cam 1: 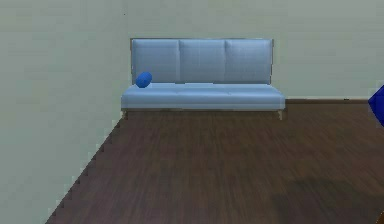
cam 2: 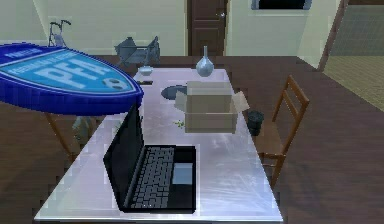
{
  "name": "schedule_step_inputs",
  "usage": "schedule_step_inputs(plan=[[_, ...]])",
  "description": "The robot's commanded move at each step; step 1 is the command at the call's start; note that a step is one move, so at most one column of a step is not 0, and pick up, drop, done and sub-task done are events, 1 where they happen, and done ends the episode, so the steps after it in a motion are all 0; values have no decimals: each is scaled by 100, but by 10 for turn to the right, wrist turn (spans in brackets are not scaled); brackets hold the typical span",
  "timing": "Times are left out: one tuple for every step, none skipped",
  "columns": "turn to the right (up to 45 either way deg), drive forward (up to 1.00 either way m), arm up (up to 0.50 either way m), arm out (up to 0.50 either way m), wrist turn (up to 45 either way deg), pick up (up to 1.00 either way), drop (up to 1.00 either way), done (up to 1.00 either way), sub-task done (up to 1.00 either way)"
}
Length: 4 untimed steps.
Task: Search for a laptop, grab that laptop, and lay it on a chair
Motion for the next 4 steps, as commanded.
schedule_step_inputs(plan=[[0,0,50,0,0,0,0,0,0],[0,0,26,0,0,0,0,0,0],[0,0,0,18,0,0,0,0,0],[0,0,0,0,450,0,0,0,0]])
